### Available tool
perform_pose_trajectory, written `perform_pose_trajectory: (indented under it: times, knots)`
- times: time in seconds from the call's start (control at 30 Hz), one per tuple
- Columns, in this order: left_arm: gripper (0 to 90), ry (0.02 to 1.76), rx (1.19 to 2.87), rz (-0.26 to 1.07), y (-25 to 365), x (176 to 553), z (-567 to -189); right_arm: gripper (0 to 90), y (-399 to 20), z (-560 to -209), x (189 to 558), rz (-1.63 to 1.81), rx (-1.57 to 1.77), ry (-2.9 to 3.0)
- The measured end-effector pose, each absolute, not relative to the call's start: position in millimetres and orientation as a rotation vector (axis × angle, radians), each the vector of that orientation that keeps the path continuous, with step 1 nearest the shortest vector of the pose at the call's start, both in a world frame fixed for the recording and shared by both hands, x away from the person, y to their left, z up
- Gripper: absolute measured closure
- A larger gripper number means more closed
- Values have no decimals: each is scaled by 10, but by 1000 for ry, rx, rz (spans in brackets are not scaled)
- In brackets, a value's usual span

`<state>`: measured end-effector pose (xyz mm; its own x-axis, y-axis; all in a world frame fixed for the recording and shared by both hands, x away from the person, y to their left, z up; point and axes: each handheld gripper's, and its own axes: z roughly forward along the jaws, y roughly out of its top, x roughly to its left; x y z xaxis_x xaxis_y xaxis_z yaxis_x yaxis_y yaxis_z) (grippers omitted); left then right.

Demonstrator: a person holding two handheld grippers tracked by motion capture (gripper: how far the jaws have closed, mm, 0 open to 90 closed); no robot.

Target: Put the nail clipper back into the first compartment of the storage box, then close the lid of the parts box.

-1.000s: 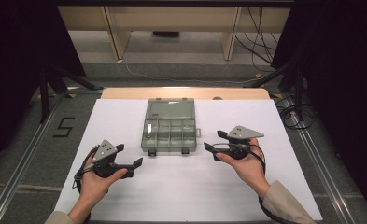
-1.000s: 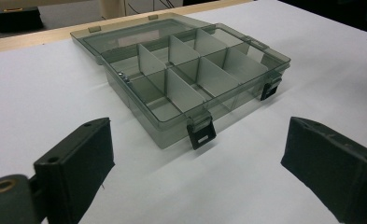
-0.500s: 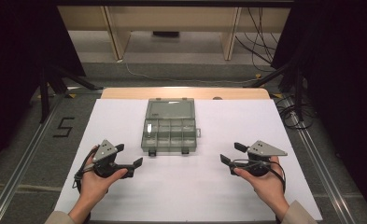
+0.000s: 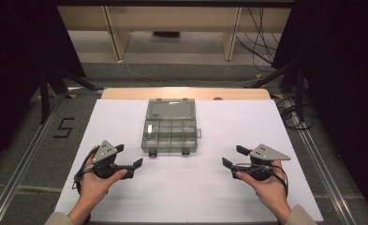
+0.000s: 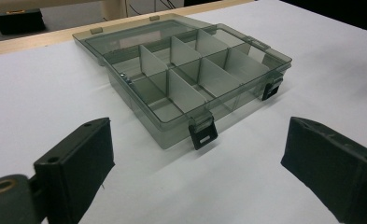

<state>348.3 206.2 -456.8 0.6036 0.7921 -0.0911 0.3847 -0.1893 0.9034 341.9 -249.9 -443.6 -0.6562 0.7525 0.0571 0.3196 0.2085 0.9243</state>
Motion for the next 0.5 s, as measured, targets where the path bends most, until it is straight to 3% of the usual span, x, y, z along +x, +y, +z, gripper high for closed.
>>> perform_pose_trajectory:
  times: [0.5]
  knots:
    - [84,966,1793,498,2050,3504,-4565,248,-2531,-4416,3376,1446,1020,2062]
